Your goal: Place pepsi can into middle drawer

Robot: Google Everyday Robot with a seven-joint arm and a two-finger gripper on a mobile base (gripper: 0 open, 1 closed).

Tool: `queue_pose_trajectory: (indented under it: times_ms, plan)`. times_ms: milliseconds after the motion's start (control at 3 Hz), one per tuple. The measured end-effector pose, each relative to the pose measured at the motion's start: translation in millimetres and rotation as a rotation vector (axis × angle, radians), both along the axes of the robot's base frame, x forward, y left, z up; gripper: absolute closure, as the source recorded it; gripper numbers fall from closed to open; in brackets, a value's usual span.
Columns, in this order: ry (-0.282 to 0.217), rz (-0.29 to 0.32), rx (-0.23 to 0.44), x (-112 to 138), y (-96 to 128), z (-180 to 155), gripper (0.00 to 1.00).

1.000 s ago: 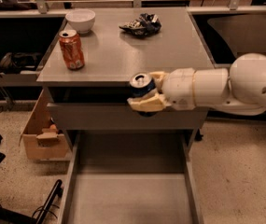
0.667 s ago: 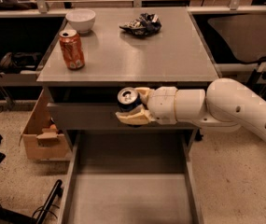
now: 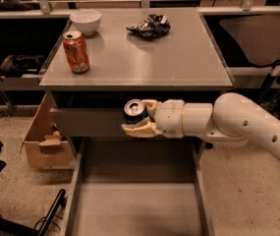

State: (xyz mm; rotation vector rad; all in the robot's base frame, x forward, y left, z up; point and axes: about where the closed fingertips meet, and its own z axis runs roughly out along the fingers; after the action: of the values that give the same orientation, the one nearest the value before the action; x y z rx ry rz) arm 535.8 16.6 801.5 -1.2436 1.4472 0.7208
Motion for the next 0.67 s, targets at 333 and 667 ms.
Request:
queue_pose_trajectory:
  times_ms: [333, 667]
  plan:
    - [0.047, -0.028, 0.086, -14.9, -0.7, -58.0, 1.00]
    - [0.034, -0.046, 0.129, -38.3, -11.4, -139.4, 1.00]
